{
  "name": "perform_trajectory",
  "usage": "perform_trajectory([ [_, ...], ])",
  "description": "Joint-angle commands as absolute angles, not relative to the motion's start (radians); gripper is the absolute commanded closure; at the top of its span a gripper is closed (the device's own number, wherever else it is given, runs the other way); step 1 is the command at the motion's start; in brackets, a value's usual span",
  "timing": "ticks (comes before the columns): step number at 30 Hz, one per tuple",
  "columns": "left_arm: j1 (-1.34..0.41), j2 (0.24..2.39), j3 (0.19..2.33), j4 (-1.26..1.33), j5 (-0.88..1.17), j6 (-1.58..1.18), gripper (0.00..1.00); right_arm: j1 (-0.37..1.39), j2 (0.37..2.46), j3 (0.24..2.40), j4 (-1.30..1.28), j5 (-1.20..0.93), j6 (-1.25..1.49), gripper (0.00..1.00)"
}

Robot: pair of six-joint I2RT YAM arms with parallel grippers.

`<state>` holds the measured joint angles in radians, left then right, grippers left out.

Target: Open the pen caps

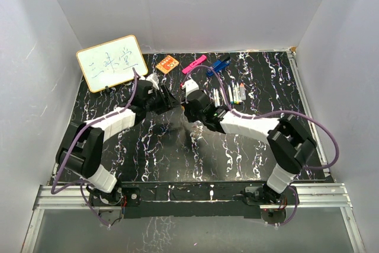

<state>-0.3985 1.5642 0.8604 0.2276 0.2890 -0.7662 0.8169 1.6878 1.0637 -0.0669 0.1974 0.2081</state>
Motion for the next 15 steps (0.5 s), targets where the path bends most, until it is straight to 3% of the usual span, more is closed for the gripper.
perform_trajectory([
  [1, -0.417, 1.580, 0.915, 0.281, 0.288, -0.799, 0.48, 0.818, 1.609, 1.043, 0.020, 0.180, 0.187, 1.00],
  [15, -0.470, 1.596, 0.935, 0.330, 0.289, -0.843, 0.48, 0.819, 1.551, 1.013, 0.058, 0.180, 0.185, 1.00],
])
